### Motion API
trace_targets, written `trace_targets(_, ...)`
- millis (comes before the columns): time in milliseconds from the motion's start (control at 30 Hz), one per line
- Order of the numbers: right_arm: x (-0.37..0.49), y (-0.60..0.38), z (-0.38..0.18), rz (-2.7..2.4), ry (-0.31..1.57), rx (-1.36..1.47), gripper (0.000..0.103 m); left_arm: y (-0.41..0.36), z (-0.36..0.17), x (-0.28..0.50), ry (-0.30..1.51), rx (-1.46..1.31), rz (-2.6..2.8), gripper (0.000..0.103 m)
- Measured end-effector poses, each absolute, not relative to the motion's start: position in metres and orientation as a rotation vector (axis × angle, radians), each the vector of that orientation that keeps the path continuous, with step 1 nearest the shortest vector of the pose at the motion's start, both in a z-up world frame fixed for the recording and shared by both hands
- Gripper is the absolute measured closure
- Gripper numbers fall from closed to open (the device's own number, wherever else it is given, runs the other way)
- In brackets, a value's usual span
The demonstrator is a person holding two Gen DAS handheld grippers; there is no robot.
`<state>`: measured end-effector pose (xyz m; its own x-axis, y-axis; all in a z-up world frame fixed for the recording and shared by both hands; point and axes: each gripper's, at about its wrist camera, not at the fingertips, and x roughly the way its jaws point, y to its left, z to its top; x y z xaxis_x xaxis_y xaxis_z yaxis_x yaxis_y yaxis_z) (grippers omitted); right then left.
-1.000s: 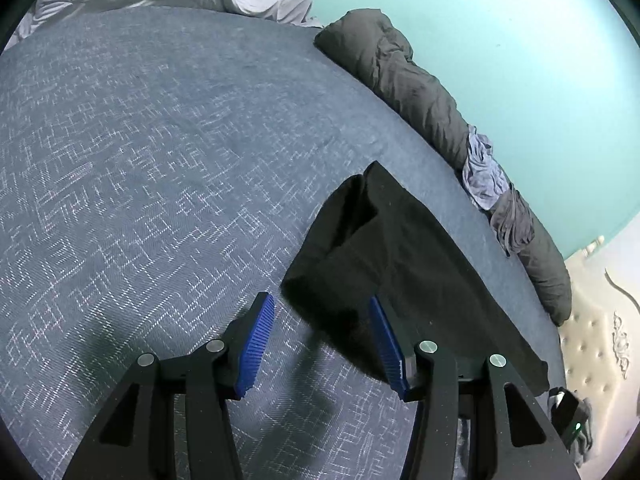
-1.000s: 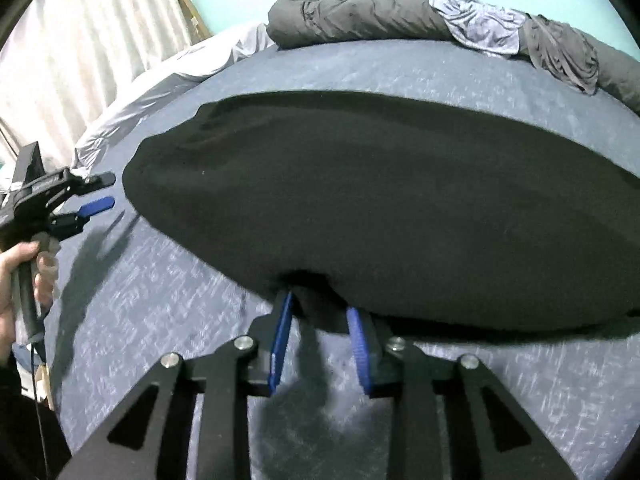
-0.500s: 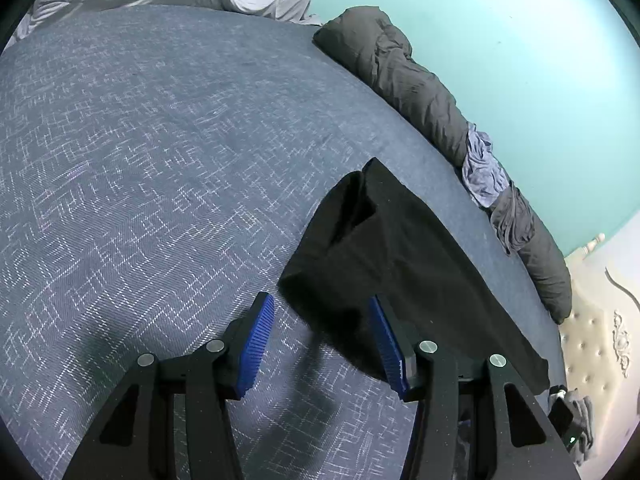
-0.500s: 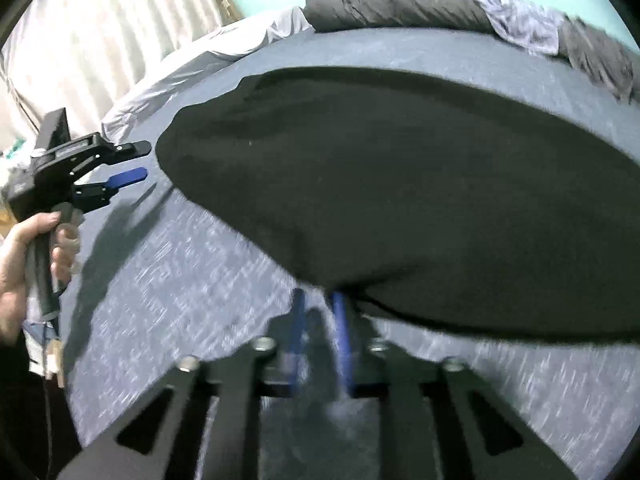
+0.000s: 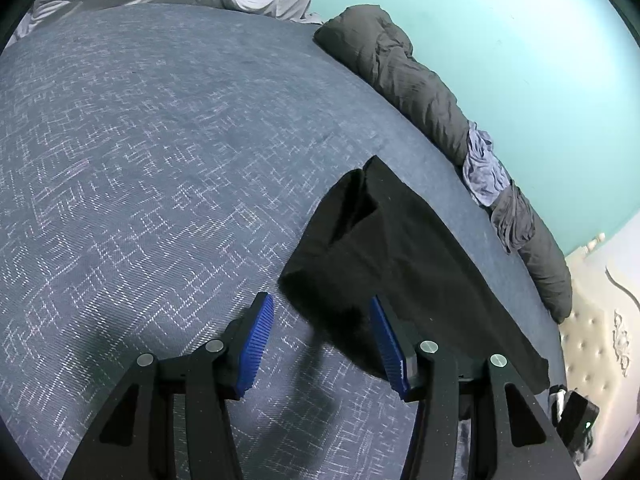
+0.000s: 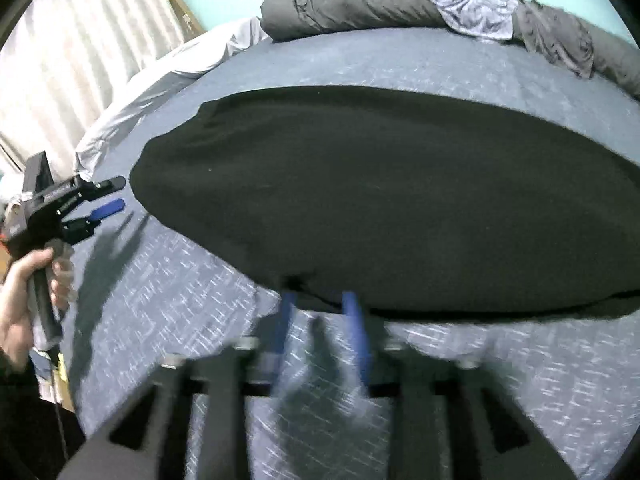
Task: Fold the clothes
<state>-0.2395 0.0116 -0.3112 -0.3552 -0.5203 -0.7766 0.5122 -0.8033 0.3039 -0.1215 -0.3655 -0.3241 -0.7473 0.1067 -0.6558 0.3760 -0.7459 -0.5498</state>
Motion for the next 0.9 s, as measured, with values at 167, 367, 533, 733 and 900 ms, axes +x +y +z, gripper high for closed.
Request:
trace_targets(167,-0.242,-0.008,-0.327,-2.184,0.038,1.289,0.061,-0.365,-0.325,-0.122,1.036,1.044,-2.598,0.048)
trace_targets(367,-0.237,-0.009,-0.327,-2.203,0.096,1.290,0.101,-0.368,-0.325,-0.122,1.042,1.039,-2.591,0.048)
trace_targets(533,-0.222,0.001,-0.326,-2.160,0.129,1.280,0.102,-0.368,-0.324,-0.122,1.039,1.039,-2.594,0.048)
trace_targets(733,-0.213,0.001,-0.329,-2.095,0.121,1.316,0.103,-0.368,-0.325,-0.123,1.046,1.037,-2.583,0.045)
trace_targets(900,-0.223,0.027,-0.301,-2.177,0.007,1.250,0.103,-0.365,-0.323,-0.125,1.034,1.042,-2.587,0.044)
